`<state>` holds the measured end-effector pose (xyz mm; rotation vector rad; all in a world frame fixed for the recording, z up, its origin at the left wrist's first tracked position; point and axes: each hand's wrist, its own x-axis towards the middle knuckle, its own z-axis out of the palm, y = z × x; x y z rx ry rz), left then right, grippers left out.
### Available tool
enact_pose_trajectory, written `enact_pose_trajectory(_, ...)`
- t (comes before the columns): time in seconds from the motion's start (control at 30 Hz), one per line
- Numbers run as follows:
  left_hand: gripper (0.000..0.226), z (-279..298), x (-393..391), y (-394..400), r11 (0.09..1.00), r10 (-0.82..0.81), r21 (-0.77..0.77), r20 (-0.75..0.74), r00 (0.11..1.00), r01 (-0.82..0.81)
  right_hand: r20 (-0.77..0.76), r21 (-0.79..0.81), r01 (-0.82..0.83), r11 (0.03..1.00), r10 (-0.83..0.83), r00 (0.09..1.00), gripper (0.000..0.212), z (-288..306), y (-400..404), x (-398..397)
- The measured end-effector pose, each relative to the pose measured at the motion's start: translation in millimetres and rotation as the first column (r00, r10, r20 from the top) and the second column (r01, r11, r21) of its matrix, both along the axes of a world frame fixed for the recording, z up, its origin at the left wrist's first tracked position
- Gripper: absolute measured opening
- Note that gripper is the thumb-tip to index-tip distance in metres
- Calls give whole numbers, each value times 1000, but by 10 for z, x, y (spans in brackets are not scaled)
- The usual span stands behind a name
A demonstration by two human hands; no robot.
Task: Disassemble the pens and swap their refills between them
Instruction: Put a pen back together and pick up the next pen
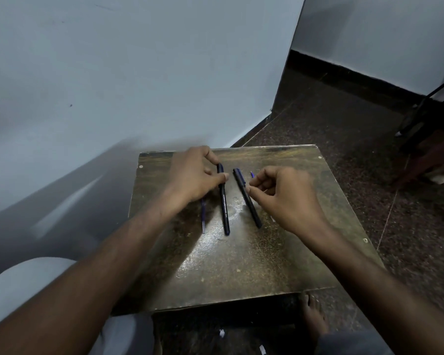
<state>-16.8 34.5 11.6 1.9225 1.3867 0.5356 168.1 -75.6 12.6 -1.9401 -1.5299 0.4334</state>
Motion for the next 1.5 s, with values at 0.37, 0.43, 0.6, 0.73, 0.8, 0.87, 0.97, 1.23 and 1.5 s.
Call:
enact_pose_trajectory(0.37,30,-176,106,15,998,-15,66,-87,996,21,119,-177,15,984,6,993,24,-166,46,-113)
enact_pose_trajectory(0.43,31,-155,90,17,995,-15,102,-83,996,23,159,-196,25,980,7,987,12,-156,50,-134)
enact_pose_trajectory(0.6,20,-46,43,-1,987,-1,161,-22,1000,4,88,-172,50,984,-35,995,22,-51,43,-144)
enact_pose_trajectory(0.73,25,49,125,-38,998,29,43,200,979,-38,-91,17,62,998,-60,994,15,84,-9,-87)
enact_pose_trajectory(0.8,22,80,143,-35,998,47,-64,331,943,-27,-117,41,37,998,-32,993,14,88,-41,-98)
enact_pose_trajectory(0.87,20,74,142,-24,988,58,-157,412,909,8,-176,10,17,1000,-15,984,11,67,-56,-115)
enact_pose_trajectory(0.97,21,21,162,-47,976,15,-200,442,897,82,-412,-73,-14,997,-17,911,14,46,-45,-96)
enact_pose_trajectory(1.23,18,-11,179,-55,960,-8,-236,520,854,153,-777,-99,-83,992,-25,629,37,-7,15,-129)
enact_pose_trajectory(1.5,8,-8,202,-42,941,44,-300,571,820,158,-408,44,10,999,9,913,35,-32,-36,-268)
